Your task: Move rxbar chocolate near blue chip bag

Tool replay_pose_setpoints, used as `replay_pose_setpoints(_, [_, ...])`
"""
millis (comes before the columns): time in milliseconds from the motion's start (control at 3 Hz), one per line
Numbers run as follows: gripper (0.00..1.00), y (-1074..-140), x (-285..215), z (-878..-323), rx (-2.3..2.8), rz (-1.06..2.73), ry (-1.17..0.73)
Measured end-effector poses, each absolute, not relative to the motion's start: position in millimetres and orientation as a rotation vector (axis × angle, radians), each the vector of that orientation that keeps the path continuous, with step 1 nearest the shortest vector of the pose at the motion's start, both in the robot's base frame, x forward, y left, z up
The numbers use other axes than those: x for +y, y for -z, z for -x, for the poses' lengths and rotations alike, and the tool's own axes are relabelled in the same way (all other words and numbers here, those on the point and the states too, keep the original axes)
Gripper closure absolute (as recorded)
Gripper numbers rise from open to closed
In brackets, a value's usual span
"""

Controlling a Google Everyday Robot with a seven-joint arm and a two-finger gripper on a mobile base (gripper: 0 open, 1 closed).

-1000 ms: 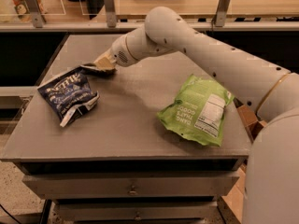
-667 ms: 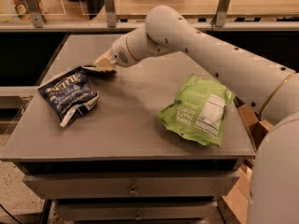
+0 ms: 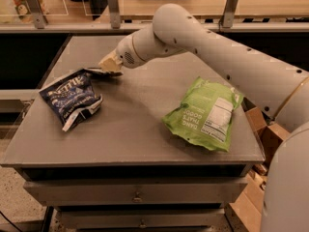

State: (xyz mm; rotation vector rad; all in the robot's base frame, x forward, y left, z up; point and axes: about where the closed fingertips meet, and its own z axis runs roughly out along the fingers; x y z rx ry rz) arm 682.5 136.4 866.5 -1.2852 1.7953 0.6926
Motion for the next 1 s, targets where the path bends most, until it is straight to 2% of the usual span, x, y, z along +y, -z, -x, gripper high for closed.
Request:
replay_pose_setpoints(333, [0.15, -869.1, 135.9, -682.5, 1.791, 1.287, -0.690])
replay_pose_setpoints(667, [0.00, -875.4, 133.6, -681.6, 1.779, 1.289, -0.683])
replay_pose_setpoints(1000, [0.00, -875.3, 133.7, -681.6, 1.779, 1.289, -0.683])
